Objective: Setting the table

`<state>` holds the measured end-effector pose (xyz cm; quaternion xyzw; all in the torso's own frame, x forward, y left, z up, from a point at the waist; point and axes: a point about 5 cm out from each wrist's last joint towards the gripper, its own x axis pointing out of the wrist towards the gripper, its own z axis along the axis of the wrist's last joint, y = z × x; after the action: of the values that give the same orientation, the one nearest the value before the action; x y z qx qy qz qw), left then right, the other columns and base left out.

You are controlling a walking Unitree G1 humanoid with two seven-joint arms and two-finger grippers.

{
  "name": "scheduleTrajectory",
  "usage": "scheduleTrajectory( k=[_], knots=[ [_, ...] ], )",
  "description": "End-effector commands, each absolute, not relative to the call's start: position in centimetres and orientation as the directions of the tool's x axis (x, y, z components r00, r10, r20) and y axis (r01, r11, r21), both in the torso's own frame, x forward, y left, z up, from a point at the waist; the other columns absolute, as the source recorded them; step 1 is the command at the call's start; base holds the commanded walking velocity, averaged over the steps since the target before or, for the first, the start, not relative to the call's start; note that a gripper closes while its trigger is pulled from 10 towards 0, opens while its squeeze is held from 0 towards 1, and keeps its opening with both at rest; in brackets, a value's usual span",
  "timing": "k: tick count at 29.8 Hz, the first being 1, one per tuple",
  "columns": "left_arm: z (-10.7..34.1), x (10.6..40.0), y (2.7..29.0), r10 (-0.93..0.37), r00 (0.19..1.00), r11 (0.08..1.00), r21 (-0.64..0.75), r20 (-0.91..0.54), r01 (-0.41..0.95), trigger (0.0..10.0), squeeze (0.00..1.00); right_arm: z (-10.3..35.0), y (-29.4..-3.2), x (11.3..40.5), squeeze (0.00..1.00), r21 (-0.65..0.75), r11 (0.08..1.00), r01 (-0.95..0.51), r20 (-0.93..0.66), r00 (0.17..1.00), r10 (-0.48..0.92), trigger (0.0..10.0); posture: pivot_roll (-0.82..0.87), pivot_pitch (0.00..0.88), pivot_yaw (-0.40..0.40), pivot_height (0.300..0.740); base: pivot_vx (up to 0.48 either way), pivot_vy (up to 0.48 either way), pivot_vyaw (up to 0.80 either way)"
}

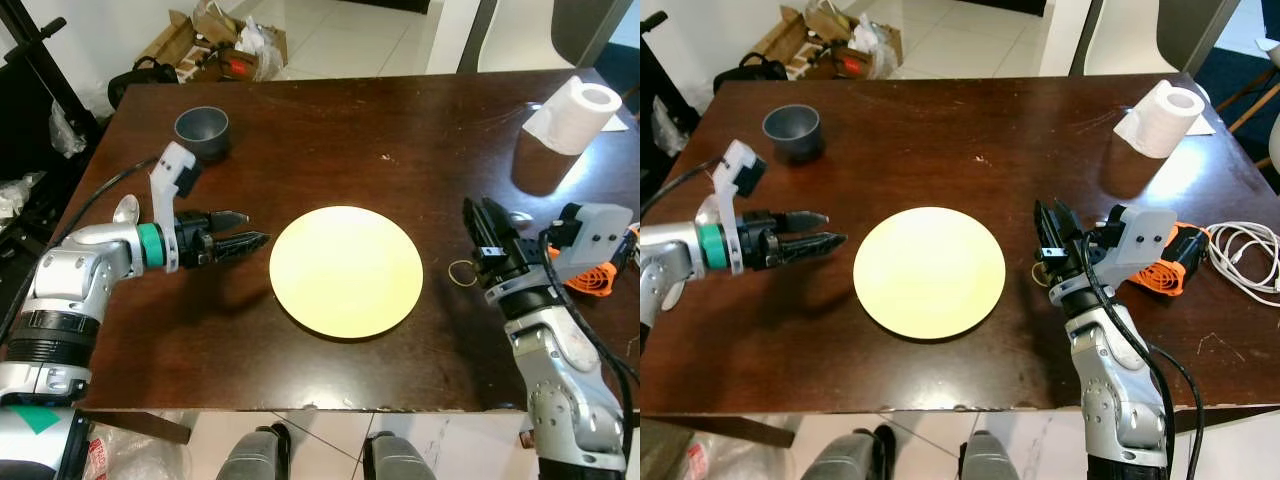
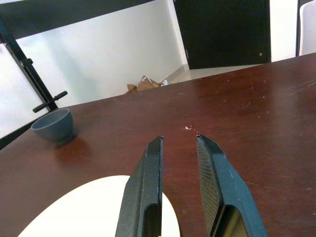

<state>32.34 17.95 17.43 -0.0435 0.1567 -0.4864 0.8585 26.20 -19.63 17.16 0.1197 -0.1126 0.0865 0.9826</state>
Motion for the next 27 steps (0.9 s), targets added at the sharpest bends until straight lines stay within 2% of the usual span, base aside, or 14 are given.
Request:
scheduleTrajectory(
  k=[1, 3, 5, 8, 10, 21, 27],
  knots=[
    [17.1, 31.8, 16.9, -0.871, 0.44, 0.486, -0.24, -0.219, 0.841, 10.0, 0.0, 17.0, -19.4, 26.3, 0.0, 0.217, 0.954, -0.207, 0.241, 0.958, 0.153, 10.0, 0.03, 0.014, 0.108, 0.74, 0.0, 0.0, 0.0],
    [17.4, 31.7, 16.0, -0.889, 0.418, 0.454, -0.255, -0.186, 0.854, 10.0, 0.0, 17.1, -19.4, 26.4, 0.0, 0.216, 0.954, -0.208, 0.242, 0.958, 0.154, 10.0, 0.03, 0.012, 0.103, 0.74, 0.0, 0.0, 0.0],
    [17.9, 31.1, 14.0, -0.923, 0.358, 0.384, -0.262, -0.142, 0.886, 10.0, 0.0, 17.3, -19.2, 26.6, 0.0, 0.217, 0.952, -0.215, 0.249, 0.955, 0.159, 10.0, 0.03, 0.011, 0.1, 0.74, 0.0, 0.0, 0.0],
    [17.7, 30.7, 13.1, -0.937, 0.321, 0.348, -0.276, -0.14, 0.896, 10.0, 0.0, 17.3, -19.1, 26.7, 0.0, 0.217, 0.951, -0.22, 0.251, 0.954, 0.163, 10.0, 0.03, 0.009, 0.097, 0.74, 0.0, 0.0, 0.0],
    [16.9, 29.8, 12.1, -0.953, 0.259, 0.296, -0.293, -0.159, 0.909, 10.0, 0.0, 17.4, -19.0, 26.8, 0.0, 0.217, 0.95, -0.226, 0.254, 0.952, 0.169, 10.0, 0.03, 0.007, 0.1, 0.74, 0.0, 0.0, 0.0],
    [14.9, 29.1, 11.9, -0.939, 0.234, 0.303, -0.288, -0.251, 0.908, 10.0, 0.0, 17.3, -19.0, 26.6, 0.0, 0.221, 0.95, -0.219, 0.254, 0.954, 0.16, 10.0, 0.02, 0.01, 0.108, 0.74, 0.0, 0.0, 0.0],
    [13.9, 28.0, 11.8, -0.933, 0.191, 0.279, -0.281, -0.304, 0.918, 10.0, 0.0, 17.1, -19.0, 26.8, 0.0, 0.225, 0.95, -0.217, 0.251, 0.955, 0.159, 10.0, 0.03, 0.008, 0.112, 0.74, 0.0, 0.0, 0.0]
  ],
)
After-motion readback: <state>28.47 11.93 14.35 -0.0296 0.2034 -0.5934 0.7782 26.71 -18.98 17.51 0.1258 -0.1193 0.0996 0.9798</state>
